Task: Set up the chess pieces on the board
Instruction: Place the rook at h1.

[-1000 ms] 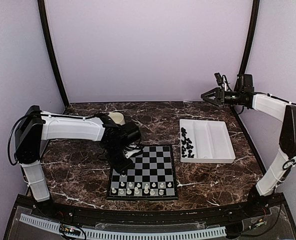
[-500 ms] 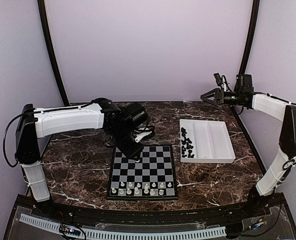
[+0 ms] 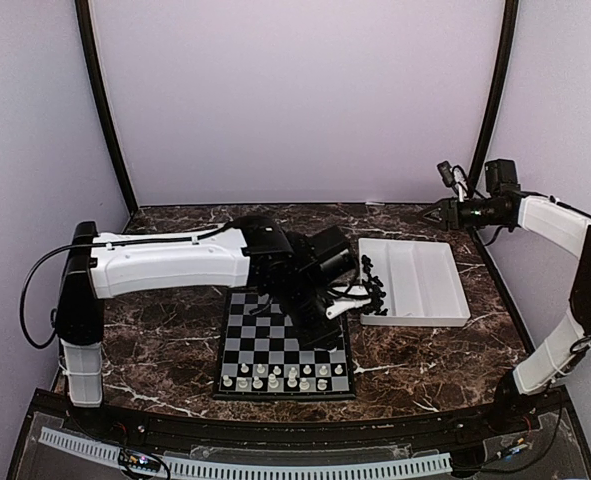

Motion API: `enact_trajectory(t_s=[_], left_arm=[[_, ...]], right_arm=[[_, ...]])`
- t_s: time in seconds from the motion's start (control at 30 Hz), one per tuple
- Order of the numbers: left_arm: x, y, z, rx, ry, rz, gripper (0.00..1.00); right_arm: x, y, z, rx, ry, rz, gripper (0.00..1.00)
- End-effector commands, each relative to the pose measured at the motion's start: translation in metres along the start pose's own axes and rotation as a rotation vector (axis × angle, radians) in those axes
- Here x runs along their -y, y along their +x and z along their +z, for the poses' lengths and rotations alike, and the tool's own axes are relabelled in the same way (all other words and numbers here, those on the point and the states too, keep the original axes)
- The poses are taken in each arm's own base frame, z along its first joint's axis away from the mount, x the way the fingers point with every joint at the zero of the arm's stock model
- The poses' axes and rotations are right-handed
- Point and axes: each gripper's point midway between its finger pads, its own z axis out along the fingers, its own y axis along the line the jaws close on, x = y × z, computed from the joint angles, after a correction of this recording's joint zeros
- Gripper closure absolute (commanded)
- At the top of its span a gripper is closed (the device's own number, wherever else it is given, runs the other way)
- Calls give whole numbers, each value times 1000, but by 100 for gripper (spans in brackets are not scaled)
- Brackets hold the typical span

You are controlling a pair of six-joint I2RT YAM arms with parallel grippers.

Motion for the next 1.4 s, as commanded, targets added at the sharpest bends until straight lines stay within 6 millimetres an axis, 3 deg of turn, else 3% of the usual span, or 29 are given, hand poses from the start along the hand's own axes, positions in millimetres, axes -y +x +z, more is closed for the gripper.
enact_trajectory(t_s=[0.0, 0.13, 0.37, 0.97, 1.37], left_arm=[[22, 0, 21, -45, 21, 126, 92], [38, 3, 41, -74, 34, 175, 92], [39, 9, 58, -120, 13, 186, 92], [37, 24, 79, -219, 9, 172, 90], [36, 21, 84, -213, 8, 188, 88]], right_arm=[[10, 18, -15, 8, 89, -117, 53], [8, 15, -25, 27, 130, -169, 53], [2, 16, -25, 30, 98, -173, 52], [-2, 18, -24, 28, 74, -178, 52], [0, 22, -21, 13, 60, -168, 52]])
